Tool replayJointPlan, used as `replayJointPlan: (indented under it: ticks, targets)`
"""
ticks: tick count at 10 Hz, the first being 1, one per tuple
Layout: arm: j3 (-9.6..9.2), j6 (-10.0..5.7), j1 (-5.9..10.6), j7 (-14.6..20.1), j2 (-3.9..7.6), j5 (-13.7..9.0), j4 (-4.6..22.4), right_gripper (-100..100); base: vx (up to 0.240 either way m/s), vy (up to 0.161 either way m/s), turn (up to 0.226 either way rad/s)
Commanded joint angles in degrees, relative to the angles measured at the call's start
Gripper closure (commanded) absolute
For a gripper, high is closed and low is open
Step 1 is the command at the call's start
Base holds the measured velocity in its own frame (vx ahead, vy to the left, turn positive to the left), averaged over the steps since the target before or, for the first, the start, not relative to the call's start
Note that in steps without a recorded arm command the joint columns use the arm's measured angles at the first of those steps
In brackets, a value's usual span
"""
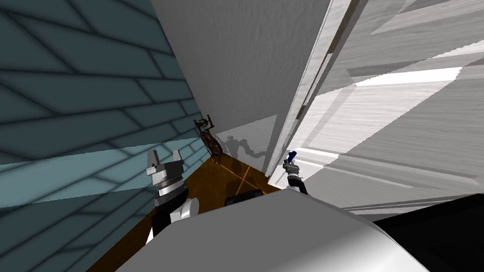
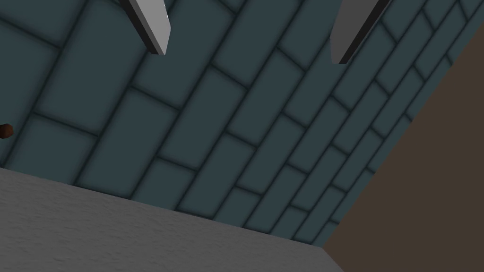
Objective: Pull the door open
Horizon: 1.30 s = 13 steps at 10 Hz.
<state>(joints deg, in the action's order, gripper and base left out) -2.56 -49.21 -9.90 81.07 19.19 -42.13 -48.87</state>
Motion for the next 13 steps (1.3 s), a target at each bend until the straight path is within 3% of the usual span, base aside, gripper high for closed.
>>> replayJointPlan:
  ticks: [1,2,9,11,13]
  targets:
    - [-1.02,0.15,0.08,0.5,0.16,0.6,0.0,100,-0.229,0.017,0.054]
    - [-0.67,0.09,0.07,0.4,0.16,0.4,0.0,100,-0.096,0.01,0.025]
    - [-6.56,-0.68,-1.93,3.7,2.13,3.6,-2.6,100,-0.218,-0.001,0.064]
    - [-6.63,-0.76,-1.86,3.8,2.26,3.7,-2.7,100,-0.174,0.011,0.032]
    - [-8.62,-1.31,-2.69,4.9,3.02,4.8,-3.4,100,-0.199,-0.039,0.067]
